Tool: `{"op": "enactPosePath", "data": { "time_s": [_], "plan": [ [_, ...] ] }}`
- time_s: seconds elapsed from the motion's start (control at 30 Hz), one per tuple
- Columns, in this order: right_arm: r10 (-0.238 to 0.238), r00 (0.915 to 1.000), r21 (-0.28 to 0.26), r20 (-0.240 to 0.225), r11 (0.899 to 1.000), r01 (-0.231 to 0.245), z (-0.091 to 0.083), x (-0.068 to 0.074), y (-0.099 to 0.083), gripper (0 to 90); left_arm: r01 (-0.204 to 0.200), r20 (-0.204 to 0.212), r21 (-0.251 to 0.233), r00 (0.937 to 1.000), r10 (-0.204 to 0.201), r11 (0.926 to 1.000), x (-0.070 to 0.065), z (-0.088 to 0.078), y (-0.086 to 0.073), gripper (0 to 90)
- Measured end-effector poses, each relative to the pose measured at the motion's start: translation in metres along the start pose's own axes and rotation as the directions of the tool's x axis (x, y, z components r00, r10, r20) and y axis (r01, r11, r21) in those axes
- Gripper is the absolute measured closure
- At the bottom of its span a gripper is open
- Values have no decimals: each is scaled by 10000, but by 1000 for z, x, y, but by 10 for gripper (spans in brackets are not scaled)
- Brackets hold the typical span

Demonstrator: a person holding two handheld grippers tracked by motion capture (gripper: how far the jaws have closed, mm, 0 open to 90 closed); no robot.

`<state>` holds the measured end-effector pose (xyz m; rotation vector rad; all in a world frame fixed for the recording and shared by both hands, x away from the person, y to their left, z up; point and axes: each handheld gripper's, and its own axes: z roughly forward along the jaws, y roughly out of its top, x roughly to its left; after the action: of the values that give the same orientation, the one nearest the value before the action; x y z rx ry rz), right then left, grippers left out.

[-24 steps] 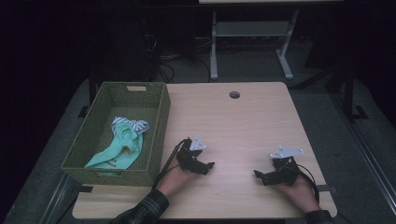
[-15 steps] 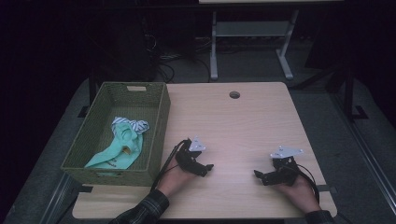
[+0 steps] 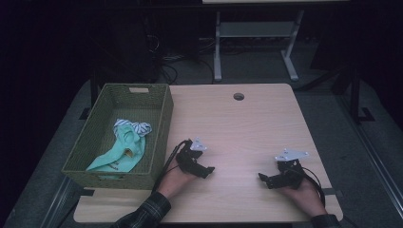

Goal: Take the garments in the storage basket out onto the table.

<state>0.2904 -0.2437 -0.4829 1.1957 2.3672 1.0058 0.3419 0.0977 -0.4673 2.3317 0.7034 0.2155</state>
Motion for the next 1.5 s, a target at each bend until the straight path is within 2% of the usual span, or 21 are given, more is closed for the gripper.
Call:
{"op": "enactPosePath", "data": {
  "time_s": [0.17, 0.3, 0.4, 0.9, 1.37, 1.4, 1.47, 1.5],
  "plan": [
    [2, 10000, 2, -1, 10000, -2, 0, 0, 0, 24, 114, 82, -42, 9999, -114, 9999, -1, -3, 0, 143],
    [-1, 10000, 0, 1, 10000, 1, 0, 0, 0, 24, 37, 46, -55, 10000, -37, 10000, 0, -6, 0, 142],
    [-2, 10000, -1, 1, 10000, 2, 0, 0, 0, 24, 215, 24, -166, 9998, -215, 9996, 0, -8, 0, 142],
    [-3, 10000, 9, -8, 10000, 3, 0, 0, 0, 25, 253, 8, -335, 9997, -253, 9991, 2, -16, 0, 142],
    [8, 10000, -14, -1, 10000, -8, 0, 0, 0, 24, 504, 261, -521, 9985, -491, 9974, 4, -24, 4, 143],
    [1, 10000, -15, 0, 10000, -1, 0, 0, 0, 25, 633, 295, -566, 9977, -617, 9964, 3, -24, 4, 144],
    [-1, 10000, -15, 1, 10000, 1, 0, 0, 0, 24, 446, 279, -464, 9987, -434, 9979, 4, -25, 5, 143],
    [6, 10000, -12, 0, 10000, -6, 0, 0, 0, 24, 499, 301, -481, 9984, -485, 9976, 4, -25, 5, 144]
  ]
}}
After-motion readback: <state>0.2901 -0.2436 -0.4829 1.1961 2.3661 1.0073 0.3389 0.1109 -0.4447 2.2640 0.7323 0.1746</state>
